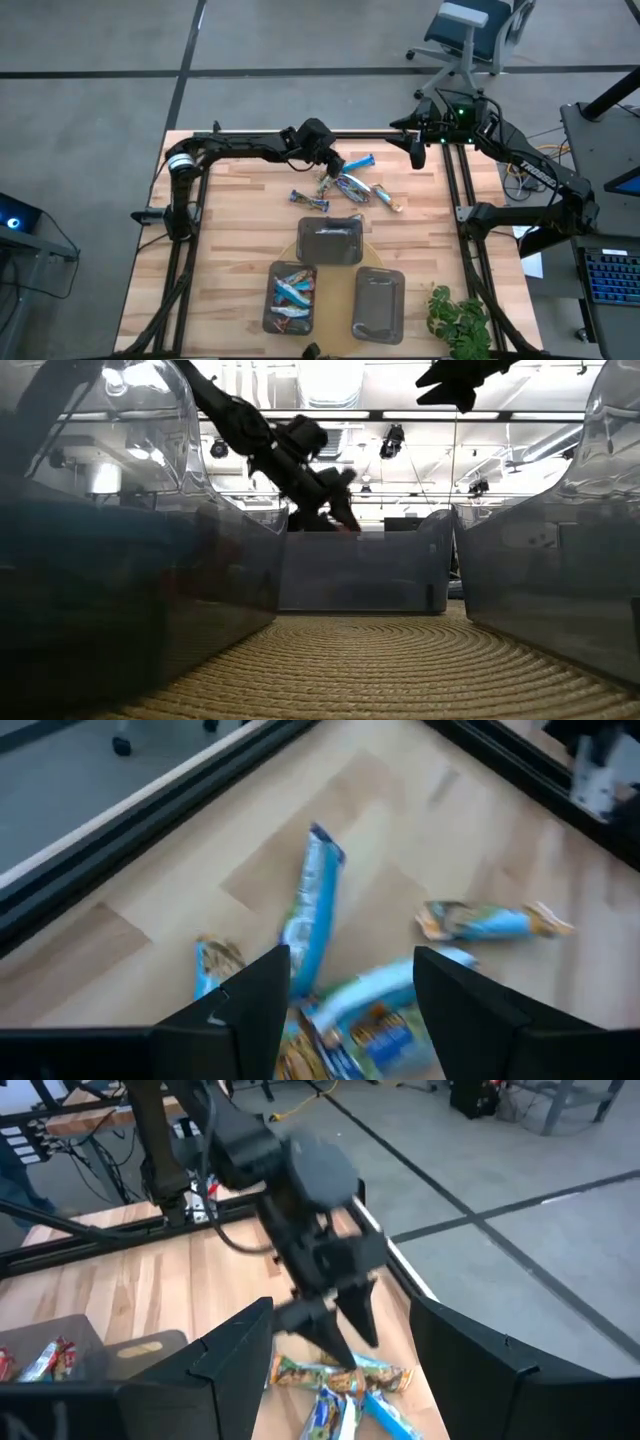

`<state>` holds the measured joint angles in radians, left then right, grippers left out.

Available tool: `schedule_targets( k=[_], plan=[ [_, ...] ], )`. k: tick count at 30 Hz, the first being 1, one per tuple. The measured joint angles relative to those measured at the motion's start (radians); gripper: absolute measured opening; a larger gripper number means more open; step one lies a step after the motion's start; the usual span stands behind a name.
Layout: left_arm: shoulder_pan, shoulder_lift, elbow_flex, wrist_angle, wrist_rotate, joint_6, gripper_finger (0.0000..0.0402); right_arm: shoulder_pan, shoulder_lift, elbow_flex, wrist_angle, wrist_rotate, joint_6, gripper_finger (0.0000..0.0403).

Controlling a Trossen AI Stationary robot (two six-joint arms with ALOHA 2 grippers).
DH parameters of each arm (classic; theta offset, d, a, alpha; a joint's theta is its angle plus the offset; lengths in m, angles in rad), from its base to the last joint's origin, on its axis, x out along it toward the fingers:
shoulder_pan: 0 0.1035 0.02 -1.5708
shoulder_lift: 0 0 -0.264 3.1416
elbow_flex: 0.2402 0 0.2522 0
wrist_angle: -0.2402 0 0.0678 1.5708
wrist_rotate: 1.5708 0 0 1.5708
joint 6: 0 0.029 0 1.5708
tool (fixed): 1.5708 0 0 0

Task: Pick and place Granola Bars by type
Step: Adjust the blue granola bar on the table

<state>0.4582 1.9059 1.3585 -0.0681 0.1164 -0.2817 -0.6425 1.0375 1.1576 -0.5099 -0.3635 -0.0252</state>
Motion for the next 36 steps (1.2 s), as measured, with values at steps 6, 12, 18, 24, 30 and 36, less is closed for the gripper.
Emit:
schedule_targets(
  k=[6,12,18,24,30,36],
  plan=[
    [-0.007,-0.095,-0.042,-0.069,0.001,0.018,0.0194,-0.001,0.0,0.0,-0.115,0.072,0.003,0.0226],
    [-0.008,-0.172,-0.055,-0.212,-0.004,0.045,0.0184,-0.01,0.001,-0.024,-0.174,0.152,0.023,0.0226],
    [-0.007,-0.231,-0.055,-0.286,-0.013,0.08,0.0183,-0.013,0.038,-0.061,-0.168,0.15,0.048,0.0226],
    [-0.009,-0.246,-0.056,-0.314,-0.014,0.087,0.0183,-0.012,0.159,-0.033,-0.178,0.032,0.027,0.0226],
    [-0.009,-0.253,-0.056,-0.385,-0.015,0.129,0.0183,-0.013,0.297,0.073,-0.285,0.023,-0.12,0.0226],
    [-0.009,-0.31,-0.057,-0.446,-0.061,0.19,0.0183,-0.038,0.43,0.2,-0.406,0.022,-0.301,0.0226]
  ],
)
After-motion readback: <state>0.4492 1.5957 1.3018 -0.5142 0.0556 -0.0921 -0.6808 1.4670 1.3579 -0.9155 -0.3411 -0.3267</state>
